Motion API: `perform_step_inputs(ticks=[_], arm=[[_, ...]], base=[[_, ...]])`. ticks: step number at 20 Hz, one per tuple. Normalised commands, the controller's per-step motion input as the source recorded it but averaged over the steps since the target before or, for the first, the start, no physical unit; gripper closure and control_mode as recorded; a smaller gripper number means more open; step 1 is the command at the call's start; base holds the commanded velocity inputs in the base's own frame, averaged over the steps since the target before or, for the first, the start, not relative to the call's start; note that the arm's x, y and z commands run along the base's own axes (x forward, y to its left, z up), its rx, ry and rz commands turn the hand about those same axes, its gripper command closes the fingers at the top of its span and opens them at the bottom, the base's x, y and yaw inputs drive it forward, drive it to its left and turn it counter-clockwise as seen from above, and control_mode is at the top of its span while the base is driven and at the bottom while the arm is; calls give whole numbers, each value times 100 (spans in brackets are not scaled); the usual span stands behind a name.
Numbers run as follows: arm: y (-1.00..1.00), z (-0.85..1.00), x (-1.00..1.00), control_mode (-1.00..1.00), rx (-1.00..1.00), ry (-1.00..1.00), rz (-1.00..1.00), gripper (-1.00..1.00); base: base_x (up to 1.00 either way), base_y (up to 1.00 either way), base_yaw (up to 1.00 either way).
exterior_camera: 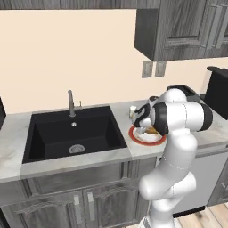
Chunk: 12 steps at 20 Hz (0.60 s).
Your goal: Pick the hotdog bun from the counter and place it in the microwave.
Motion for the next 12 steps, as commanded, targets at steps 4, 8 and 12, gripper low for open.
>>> perform_step_inputs(ticks=[4, 8, 12], arm=[[0, -11, 0, -100, 0, 0, 0, 100], [0, -10, 0, -100, 0, 0, 0, 100], [0, -12, 0, -100, 0, 0, 0, 100]], base=[[0, 0, 0], [0, 0, 0], [0, 0, 0]])
